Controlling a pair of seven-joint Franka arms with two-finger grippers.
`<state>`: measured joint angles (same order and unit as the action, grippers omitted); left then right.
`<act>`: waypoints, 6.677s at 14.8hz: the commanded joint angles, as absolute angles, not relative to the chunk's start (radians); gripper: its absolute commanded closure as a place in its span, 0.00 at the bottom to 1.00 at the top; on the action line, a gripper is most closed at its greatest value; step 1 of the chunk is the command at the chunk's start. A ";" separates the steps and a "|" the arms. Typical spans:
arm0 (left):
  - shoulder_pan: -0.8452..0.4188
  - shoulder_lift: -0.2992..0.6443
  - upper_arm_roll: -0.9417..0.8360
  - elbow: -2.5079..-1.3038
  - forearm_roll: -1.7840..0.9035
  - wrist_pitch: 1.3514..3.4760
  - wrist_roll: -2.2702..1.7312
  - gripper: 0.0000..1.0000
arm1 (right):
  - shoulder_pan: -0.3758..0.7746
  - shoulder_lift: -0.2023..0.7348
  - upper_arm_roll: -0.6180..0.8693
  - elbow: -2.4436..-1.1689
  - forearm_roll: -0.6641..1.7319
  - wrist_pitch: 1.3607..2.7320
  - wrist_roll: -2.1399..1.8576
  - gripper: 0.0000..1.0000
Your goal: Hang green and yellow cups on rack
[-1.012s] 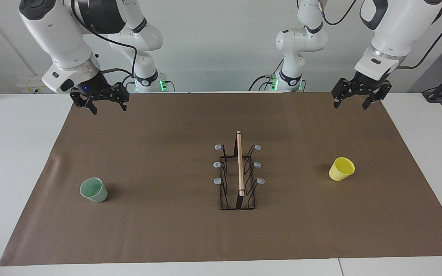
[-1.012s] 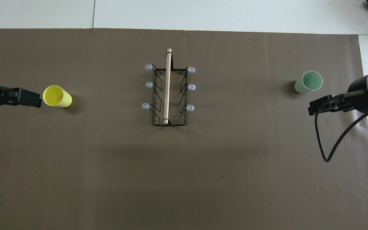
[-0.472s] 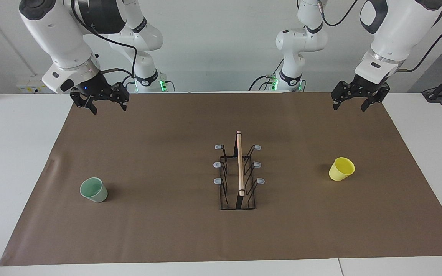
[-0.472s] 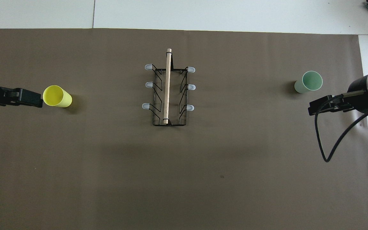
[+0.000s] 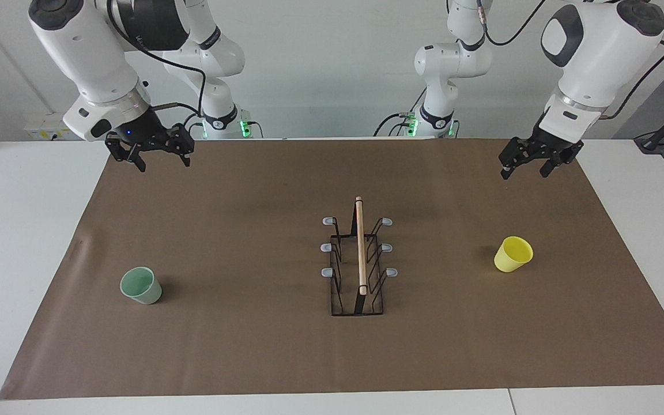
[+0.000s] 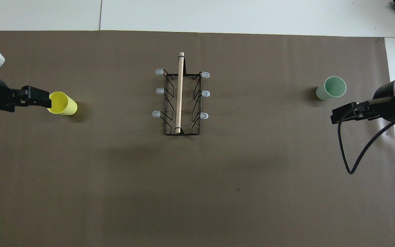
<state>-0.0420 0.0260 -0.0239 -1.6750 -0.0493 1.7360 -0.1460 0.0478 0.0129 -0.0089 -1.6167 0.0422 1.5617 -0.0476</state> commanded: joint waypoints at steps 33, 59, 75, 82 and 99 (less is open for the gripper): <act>0.474 0.083 -0.011 -1.954 -0.684 1.873 -0.891 0.00 | 0.046 0.093 0.001 -1.732 -0.348 1.914 -0.827 0.00; 0.424 0.373 -0.028 -2.189 -1.719 2.077 -0.514 0.00 | 0.135 0.459 0.006 -1.957 -1.334 2.309 -0.904 0.00; 0.296 0.399 -0.026 -2.183 -1.901 2.121 -0.413 0.00 | -0.011 0.460 0.006 -1.993 -1.690 2.395 -0.528 0.00; 0.275 0.426 -0.026 -2.171 -1.939 2.147 -0.374 0.00 | -0.031 0.457 0.006 -1.982 -1.701 2.402 -0.529 0.83; 0.183 0.379 -0.025 -2.039 -1.674 2.353 -0.415 1.00 | -0.043 0.247 0.040 -1.990 -0.840 2.409 -1.026 1.00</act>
<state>0.2379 0.4047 -0.0349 -2.0846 -1.7890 2.2731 -0.3091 -0.0409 0.2961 0.0117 -1.9720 -0.9452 2.4485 -0.9649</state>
